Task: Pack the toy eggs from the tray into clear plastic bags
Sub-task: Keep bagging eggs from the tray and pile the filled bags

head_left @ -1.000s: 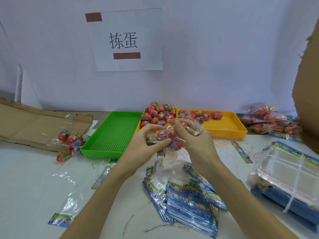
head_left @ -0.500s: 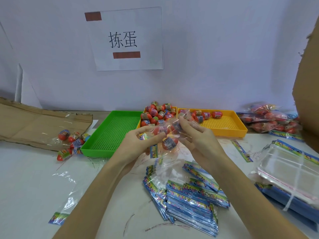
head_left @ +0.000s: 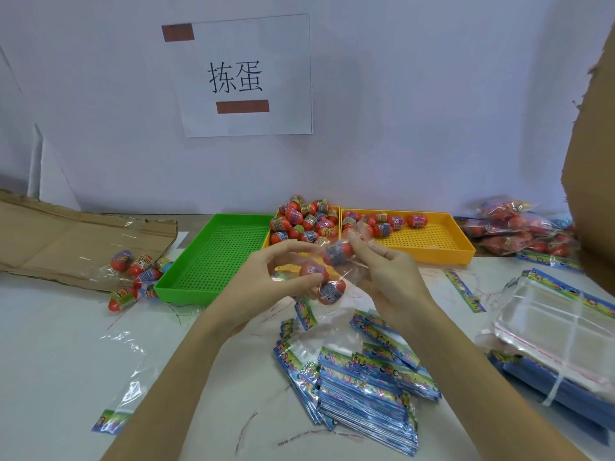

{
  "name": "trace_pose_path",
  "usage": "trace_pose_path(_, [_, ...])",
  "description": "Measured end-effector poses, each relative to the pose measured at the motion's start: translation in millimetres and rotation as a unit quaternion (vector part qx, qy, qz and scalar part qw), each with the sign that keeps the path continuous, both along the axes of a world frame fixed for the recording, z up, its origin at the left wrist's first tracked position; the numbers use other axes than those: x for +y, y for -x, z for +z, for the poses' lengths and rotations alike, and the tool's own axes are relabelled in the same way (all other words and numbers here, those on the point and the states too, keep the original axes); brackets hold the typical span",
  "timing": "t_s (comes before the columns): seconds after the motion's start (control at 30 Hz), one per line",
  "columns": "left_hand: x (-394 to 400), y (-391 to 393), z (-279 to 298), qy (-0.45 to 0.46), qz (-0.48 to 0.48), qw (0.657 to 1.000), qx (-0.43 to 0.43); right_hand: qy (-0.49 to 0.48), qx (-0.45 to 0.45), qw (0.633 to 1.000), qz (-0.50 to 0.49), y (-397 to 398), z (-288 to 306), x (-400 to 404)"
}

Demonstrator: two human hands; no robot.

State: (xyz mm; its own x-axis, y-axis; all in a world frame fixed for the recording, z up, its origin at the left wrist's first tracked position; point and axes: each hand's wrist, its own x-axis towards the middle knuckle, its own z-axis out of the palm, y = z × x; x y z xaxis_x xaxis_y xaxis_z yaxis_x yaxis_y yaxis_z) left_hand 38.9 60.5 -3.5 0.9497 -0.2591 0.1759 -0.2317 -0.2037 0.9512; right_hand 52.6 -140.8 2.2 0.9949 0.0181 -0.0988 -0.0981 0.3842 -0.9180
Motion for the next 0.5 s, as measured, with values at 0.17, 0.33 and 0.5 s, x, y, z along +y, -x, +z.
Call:
trace_pose_path(0.17, [-5.3, -3.2, -5.9, -0.008, 0.053, 0.998, -0.018, 0.016, 0.034, 0.998, 0.055, 2.3, 0.0, 3.1])
trace_pose_path(0.33, [-8.1, -3.6, -7.3, 0.009, 0.074, 0.997, -0.007, 0.022, 0.008, 0.998, 0.060, 2.4, 0.4, 7.3])
trace_pose_path(0.5, [-2.1, -1.0, -3.9, 0.008, 0.013, 0.999, 0.029, 0.041, -0.019, 0.997, 0.057, 0.1, 1.2, 2.0])
